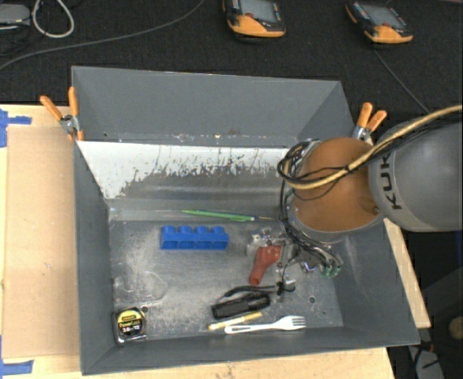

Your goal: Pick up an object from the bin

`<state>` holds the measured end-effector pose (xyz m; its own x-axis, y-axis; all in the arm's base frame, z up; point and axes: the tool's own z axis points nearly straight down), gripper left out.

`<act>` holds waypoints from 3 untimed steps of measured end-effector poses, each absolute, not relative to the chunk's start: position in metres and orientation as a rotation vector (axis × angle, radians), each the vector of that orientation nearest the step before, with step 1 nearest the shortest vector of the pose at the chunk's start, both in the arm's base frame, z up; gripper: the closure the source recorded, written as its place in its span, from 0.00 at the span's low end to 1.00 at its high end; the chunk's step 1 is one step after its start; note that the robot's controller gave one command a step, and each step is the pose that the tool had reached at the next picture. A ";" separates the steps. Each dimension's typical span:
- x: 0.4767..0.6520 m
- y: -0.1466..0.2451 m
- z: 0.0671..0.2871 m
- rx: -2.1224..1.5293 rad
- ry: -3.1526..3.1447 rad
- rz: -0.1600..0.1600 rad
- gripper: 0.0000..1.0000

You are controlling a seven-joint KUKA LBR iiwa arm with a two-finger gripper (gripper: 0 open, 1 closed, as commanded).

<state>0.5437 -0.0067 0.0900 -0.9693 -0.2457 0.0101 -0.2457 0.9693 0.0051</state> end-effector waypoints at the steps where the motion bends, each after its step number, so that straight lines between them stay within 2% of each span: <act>1: 0.561 -0.024 0.080 0.730 -3.055 -0.002 0.00; 2: 0.578 -0.031 0.071 0.749 -3.047 -0.012 1.00; 3: 0.578 -0.031 0.071 0.748 -3.047 -0.012 1.00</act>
Offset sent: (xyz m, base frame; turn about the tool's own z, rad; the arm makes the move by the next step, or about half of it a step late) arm 0.0333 -0.0252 -0.0200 -0.2373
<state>0.5781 -0.0306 0.0710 -0.8863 -0.4632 0.0020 -0.4632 0.8862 0.0086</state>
